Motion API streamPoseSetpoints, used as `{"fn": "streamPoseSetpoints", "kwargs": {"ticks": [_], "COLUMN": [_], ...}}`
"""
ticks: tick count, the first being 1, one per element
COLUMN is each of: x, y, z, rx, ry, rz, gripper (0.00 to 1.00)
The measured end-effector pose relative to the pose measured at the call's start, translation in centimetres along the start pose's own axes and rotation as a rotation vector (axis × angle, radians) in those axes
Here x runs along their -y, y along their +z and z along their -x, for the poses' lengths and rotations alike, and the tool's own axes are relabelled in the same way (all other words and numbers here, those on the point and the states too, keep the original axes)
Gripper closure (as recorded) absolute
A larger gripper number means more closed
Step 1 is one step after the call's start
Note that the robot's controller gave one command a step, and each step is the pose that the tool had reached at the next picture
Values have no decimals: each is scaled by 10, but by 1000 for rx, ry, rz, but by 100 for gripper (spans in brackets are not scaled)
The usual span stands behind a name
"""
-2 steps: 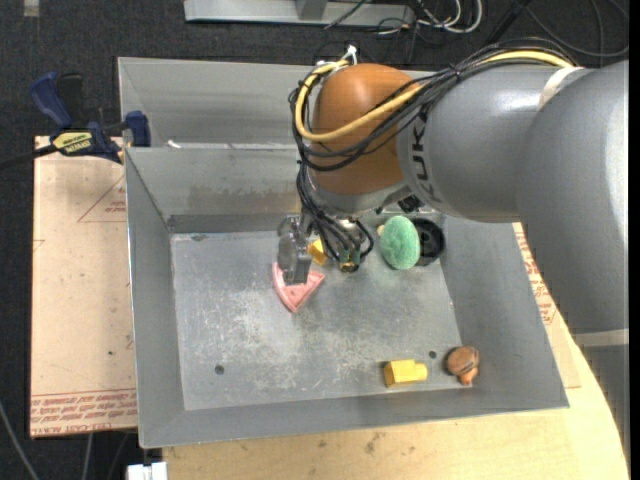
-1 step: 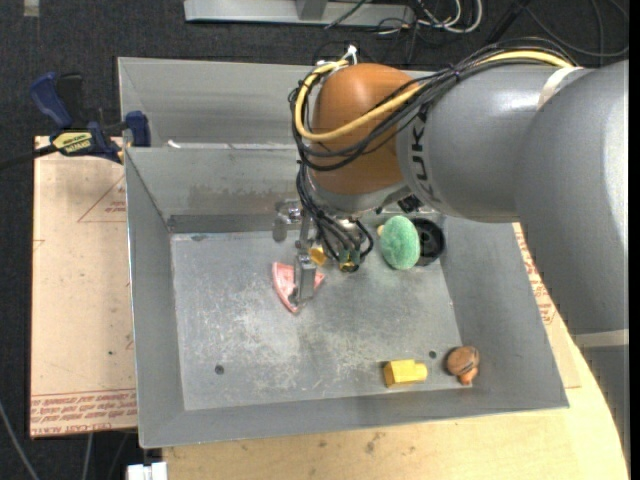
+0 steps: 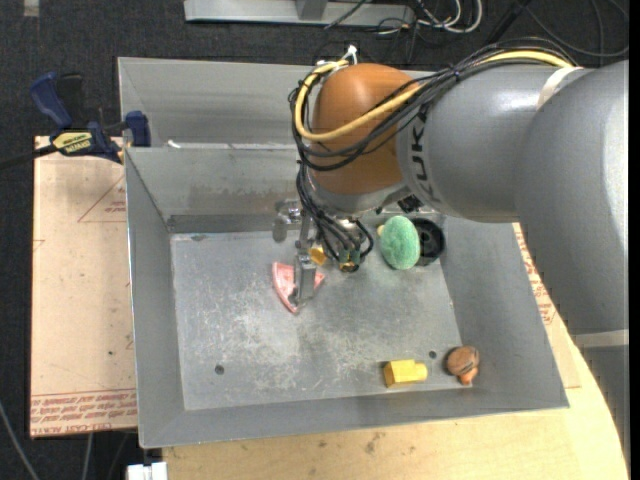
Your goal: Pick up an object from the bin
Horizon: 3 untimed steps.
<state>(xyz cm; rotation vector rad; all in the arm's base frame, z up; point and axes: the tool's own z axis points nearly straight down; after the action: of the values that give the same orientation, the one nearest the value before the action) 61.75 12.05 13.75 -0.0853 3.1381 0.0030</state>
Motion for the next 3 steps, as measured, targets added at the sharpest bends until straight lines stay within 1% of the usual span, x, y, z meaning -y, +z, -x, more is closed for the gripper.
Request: {"fn": "streamPoseSetpoints", "kwargs": {"ticks": [1, 2, 3], "x": [12, 26, 32], "y": [22, 46, 60], "z": [3, 6, 9], "rx": [3, -1, -2], "ry": [42, 117, 203], "rz": [1, 0, 0], "gripper": [0, 0, 0]}}
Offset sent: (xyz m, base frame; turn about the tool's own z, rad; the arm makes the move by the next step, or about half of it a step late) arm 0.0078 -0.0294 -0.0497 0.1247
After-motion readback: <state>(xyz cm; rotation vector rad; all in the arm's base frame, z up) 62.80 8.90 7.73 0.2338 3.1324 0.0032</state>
